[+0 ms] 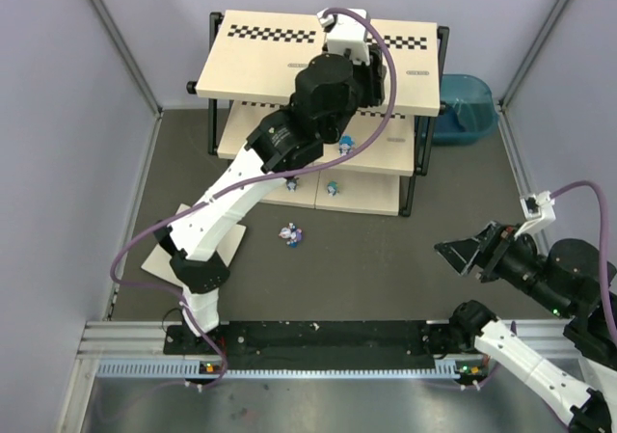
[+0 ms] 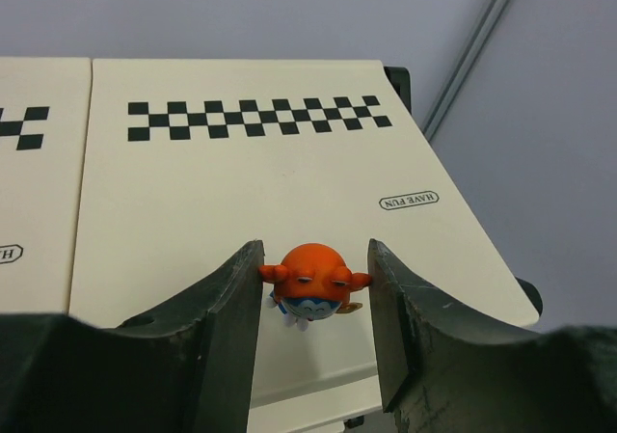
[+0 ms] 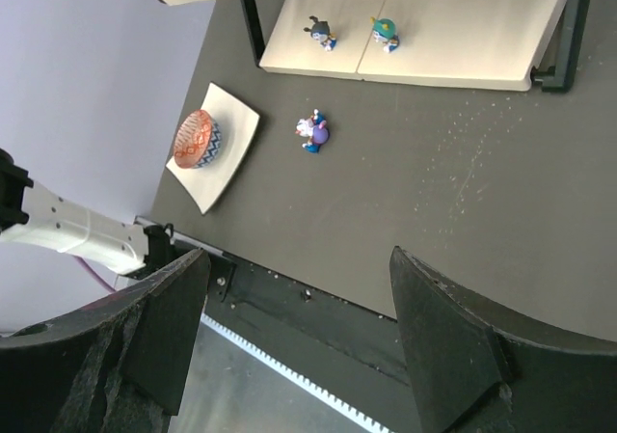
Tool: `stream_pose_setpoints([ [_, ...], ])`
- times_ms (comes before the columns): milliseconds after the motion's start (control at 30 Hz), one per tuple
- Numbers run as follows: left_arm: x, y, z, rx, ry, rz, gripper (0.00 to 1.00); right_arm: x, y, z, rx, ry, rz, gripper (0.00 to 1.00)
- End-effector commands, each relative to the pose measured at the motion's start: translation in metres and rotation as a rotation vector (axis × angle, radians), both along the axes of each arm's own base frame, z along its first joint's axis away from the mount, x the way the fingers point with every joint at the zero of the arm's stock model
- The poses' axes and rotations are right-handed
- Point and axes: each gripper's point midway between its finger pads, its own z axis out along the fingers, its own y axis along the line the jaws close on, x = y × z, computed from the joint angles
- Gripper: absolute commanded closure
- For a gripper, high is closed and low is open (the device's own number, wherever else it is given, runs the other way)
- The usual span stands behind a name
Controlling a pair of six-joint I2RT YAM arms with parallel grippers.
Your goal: Place and organize the plastic toys onto the shelf
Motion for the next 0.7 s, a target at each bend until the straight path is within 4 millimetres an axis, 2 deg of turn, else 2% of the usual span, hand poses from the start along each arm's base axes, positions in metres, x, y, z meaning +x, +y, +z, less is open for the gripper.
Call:
stream_pose_setpoints([
  [0, -0.015, 0.008, 0.037, -0.113, -0.051, 0.007, 1.00, -0.003, -0.007, -0.011, -0.018, 0.002, -0.021, 0.24],
  [167, -0.013, 0.008, 0.033, -0.123, -0.039, 0.040, 1.00, -0.004, -0.005, -0.023, -0.012, 0.030, -0.018, 0.24],
  [367, -0.008, 0.004, 0.024, -0.122, -0.023, 0.072, 1.00, -0.004, -0.007, -0.024, -0.017, 0.029, -0.023, 0.24],
  [667, 0.000, 0.001, 0.027, -0.121, -0.062, 0.097, 1.00, -0.006, -0.009, -0.034, -0.046, 0.048, -0.023, 0.24],
])
